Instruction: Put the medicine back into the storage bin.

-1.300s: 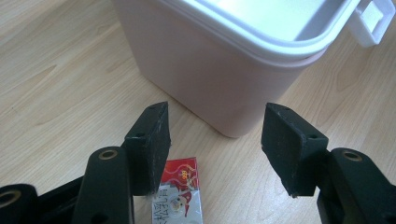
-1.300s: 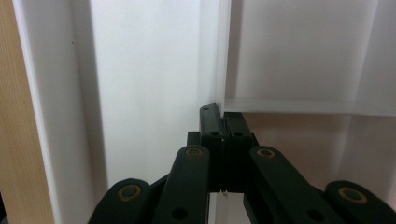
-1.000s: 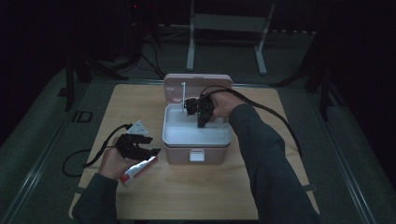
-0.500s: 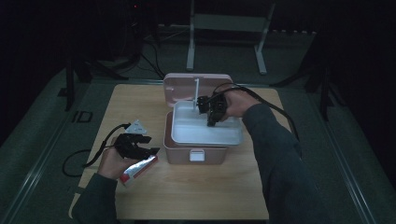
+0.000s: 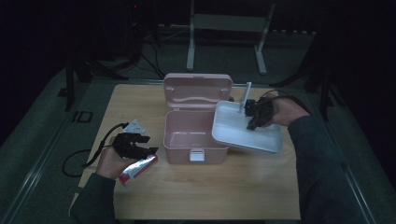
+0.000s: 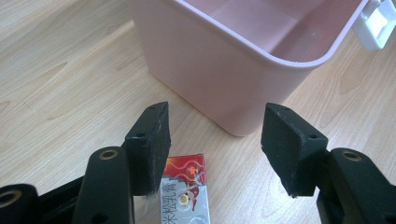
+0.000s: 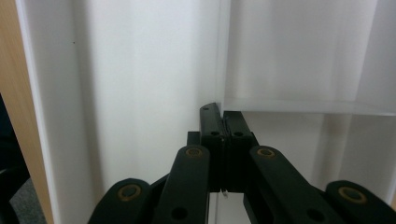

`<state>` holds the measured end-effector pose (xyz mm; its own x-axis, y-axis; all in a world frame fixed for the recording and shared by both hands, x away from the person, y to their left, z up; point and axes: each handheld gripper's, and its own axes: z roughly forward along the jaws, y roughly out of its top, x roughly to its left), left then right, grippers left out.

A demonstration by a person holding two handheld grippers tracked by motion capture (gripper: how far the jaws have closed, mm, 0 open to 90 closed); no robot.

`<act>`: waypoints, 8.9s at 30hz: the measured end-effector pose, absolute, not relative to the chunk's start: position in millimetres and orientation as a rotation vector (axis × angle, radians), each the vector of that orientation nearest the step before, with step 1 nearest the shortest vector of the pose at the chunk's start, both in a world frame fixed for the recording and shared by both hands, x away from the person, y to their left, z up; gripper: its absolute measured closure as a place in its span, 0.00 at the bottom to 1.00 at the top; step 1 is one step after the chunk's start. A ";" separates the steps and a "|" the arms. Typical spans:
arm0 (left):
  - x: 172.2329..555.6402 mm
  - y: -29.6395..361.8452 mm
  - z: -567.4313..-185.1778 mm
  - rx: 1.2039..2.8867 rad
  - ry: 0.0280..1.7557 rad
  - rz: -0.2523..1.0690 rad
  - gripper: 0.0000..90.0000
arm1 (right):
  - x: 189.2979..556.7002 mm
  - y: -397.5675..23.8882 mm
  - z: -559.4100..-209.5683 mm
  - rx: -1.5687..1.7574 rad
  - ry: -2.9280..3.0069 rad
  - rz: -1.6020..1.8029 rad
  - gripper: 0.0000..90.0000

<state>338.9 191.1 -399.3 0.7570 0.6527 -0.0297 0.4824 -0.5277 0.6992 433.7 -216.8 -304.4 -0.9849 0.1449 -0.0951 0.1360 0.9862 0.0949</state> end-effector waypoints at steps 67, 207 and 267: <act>335.3 196.6 -402.8 2.183 0.858 0.321 0.48 | 414.9 -295.1 -440.1 0.691 2.720 0.855 0.70; 354.4 193.0 -357.9 2.855 0.756 0.158 0.57 | 389.1 -296.5 -447.2 0.827 2.370 0.962 0.57; 378.1 120.9 -267.4 2.948 0.336 0.168 0.57 | 385.6 -306.8 -447.5 0.843 2.377 0.959 0.57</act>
<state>378.1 120.9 -267.4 0.9683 0.2321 0.0925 0.2130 -0.9603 0.1800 385.6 -306.8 -447.5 -0.7173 0.6765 -0.1667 0.3714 0.5737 0.7300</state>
